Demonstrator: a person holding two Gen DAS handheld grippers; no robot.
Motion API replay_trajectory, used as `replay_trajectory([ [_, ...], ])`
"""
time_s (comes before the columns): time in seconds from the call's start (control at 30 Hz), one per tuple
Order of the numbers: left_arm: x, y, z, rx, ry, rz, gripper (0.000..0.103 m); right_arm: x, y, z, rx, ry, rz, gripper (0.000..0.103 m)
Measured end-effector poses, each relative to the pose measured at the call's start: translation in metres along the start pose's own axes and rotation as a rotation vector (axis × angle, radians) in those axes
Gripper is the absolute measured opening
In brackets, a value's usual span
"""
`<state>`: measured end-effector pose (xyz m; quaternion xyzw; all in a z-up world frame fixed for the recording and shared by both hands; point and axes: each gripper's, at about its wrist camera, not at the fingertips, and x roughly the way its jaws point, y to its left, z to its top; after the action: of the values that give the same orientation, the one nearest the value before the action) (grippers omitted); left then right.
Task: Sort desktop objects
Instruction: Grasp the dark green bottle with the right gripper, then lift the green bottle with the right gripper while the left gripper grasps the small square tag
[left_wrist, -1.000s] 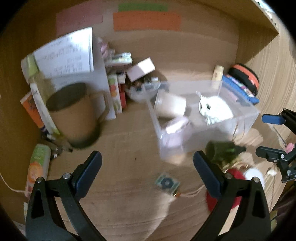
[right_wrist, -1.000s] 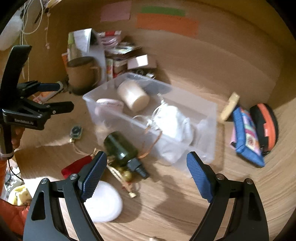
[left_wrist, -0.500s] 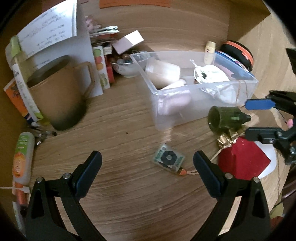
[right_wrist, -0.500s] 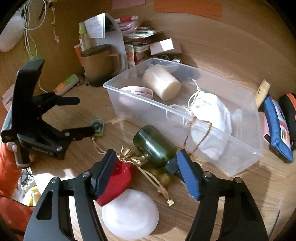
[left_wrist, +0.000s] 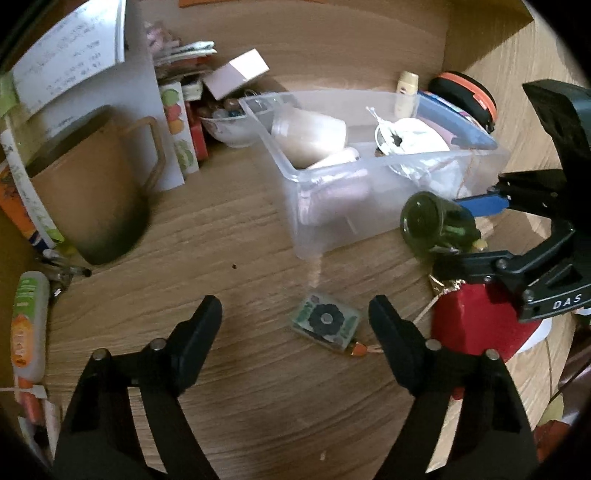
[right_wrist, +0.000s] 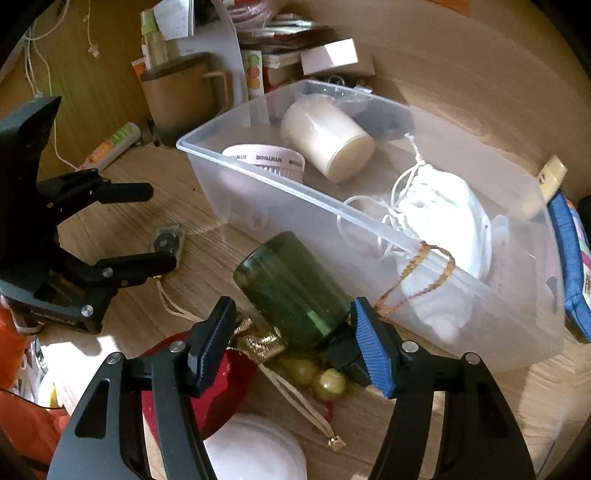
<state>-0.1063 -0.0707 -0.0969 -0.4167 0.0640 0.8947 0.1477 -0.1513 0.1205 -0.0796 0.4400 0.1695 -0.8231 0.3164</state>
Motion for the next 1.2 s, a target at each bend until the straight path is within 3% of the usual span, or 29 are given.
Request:
replay_trajectory([
  [0.17, 0.006, 0.006, 0.000, -0.028, 0.034, -0.026, 0.062, 0.002, 0.003, 0.004, -0.012, -0.003, 0.013, 0.052],
  [0.47, 0.002, 0.011, -0.001, -0.057, 0.024, -0.035, 0.049, -0.013, 0.010, 0.008, -0.036, -0.049, 0.011, 0.048],
  [0.57, 0.002, 0.009, -0.001, -0.055, 0.021, -0.031, 0.035, -0.024, 0.012, 0.009, -0.047, -0.073, 0.004, 0.047],
  [0.9, -0.005, 0.005, -0.001, -0.040, 0.008, 0.001, 0.033, -0.051, 0.013, 0.010, -0.058, -0.140, -0.019, 0.046],
  [1.2, -0.037, 0.004, 0.020, -0.033, -0.077, 0.024, 0.032, -0.075, 0.001, 0.009, -0.052, -0.196, -0.050, 0.046],
])
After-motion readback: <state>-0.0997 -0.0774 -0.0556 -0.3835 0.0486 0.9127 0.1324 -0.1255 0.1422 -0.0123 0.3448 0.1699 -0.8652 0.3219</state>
